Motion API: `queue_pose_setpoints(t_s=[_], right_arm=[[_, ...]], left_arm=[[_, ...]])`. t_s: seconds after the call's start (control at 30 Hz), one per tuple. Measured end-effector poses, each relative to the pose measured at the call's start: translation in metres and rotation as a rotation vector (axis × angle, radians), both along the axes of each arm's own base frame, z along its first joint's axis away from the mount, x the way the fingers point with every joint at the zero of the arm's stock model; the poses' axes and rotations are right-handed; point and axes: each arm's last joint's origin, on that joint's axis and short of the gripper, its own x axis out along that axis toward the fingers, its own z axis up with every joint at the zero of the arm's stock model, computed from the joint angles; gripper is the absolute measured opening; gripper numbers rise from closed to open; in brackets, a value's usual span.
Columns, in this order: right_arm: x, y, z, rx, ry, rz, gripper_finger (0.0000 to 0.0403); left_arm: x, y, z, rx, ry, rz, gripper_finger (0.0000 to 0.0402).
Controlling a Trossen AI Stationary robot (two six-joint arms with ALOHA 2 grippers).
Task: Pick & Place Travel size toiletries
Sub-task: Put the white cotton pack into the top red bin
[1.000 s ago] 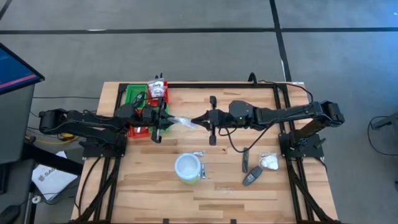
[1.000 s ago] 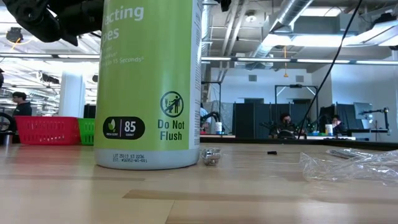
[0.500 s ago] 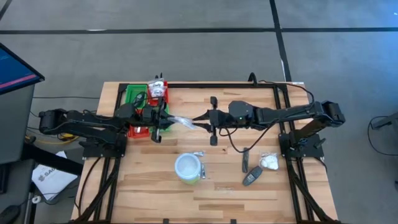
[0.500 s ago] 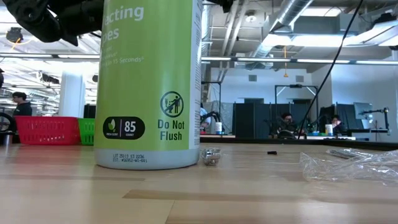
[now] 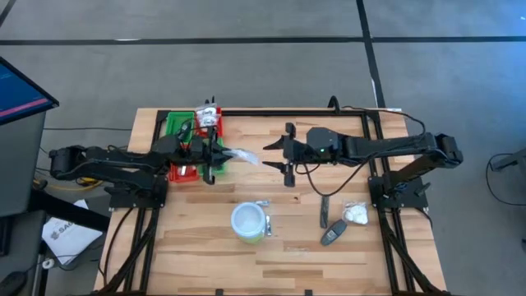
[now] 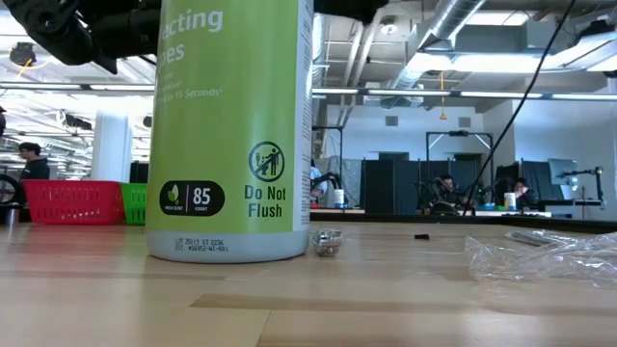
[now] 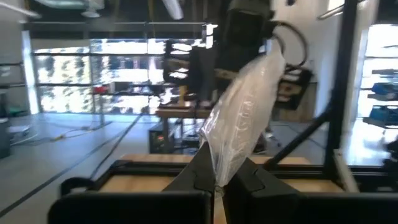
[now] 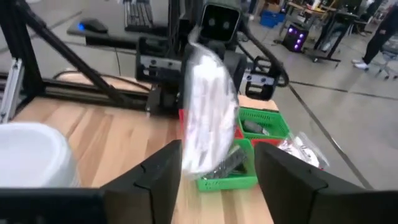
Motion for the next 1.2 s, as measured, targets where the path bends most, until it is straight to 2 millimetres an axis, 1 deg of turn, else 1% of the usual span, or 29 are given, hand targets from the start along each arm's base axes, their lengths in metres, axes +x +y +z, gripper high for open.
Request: queue_pose_setpoints(t_s=[0.13,0.2,0.33,0.47,0.57,0.63,0.7,0.73,0.87,1.2], right_arm=[[-0.014,0.000,0.004,0.043,0.056,-0.013,0.0200],[-0.019,0.000,0.001,0.068,0.114,-0.023,0.0200],[-0.022,0.000,-0.007,0.110,0.199,-0.042,0.0196],[-0.019,0.000,-0.019,0.125,0.269,-0.052,0.0187],[-0.013,0.002,-0.022,0.124,0.263,-0.044,0.0179],[-0.013,0.002,-0.028,0.123,0.301,-0.048,0.0173],[-0.008,0.002,-0.030,0.123,0.290,-0.047,0.0168],[-0.008,0.002,-0.033,0.123,0.311,-0.049,0.0166],[-0.003,0.001,-0.039,0.123,0.331,-0.052,0.0157],[-0.003,0.002,-0.040,0.123,0.335,-0.051,0.0140]], left_arm=[[-0.009,0.010,-0.002,-0.035,0.080,0.134,0.0000],[-0.016,0.015,-0.003,-0.052,0.122,0.206,0.0000],[-0.032,0.024,-0.005,-0.090,0.214,0.384,0.0000],[-0.047,0.033,-0.009,-0.118,0.288,0.570,0.0000],[-0.052,0.040,-0.016,-0.145,0.356,0.636,0.0000],[-0.055,0.046,-0.020,-0.167,0.387,0.676,0.0000],[-0.057,0.053,-0.026,-0.195,0.439,0.715,0.0000],[-0.060,0.056,-0.030,-0.208,0.462,0.739,0.0000],[-0.063,0.070,-0.037,-0.241,0.496,0.816,0.0000],[-0.069,0.093,-0.056,-0.300,0.608,0.908,0.0000]])
